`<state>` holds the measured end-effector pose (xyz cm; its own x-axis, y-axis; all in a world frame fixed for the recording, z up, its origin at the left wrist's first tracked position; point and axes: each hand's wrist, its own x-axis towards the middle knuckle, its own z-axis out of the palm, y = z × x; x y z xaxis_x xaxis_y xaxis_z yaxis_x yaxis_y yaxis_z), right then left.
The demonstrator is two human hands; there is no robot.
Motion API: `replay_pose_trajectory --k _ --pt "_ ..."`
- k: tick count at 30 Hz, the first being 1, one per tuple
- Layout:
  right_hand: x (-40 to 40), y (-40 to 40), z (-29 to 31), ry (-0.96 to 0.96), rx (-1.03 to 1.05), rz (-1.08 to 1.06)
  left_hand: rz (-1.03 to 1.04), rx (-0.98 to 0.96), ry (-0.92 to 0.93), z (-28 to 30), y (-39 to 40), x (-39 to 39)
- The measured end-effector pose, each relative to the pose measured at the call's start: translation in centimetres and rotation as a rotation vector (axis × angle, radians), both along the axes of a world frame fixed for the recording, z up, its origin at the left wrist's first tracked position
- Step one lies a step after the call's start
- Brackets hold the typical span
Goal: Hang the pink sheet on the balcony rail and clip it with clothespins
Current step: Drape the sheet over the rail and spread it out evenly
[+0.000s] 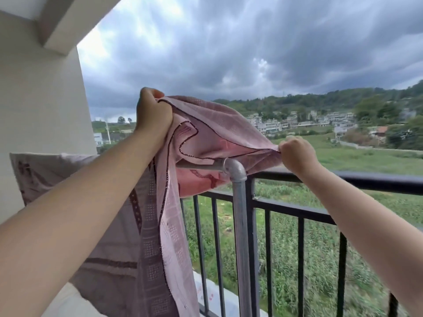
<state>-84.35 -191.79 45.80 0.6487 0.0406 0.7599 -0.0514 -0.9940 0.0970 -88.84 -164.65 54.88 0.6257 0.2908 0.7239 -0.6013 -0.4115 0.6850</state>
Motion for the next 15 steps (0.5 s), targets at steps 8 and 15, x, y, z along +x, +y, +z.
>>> replay_pose_trajectory --k 8,15 --pt "3.4 -7.5 1.9 0.029 0.168 -0.219 0.019 0.355 -0.008 0.4 -7.1 1.8" --pt "3.8 -8.2 -3.6 1.079 0.000 0.204 -0.043 0.917 0.305 -3.7 -10.1 3.8"
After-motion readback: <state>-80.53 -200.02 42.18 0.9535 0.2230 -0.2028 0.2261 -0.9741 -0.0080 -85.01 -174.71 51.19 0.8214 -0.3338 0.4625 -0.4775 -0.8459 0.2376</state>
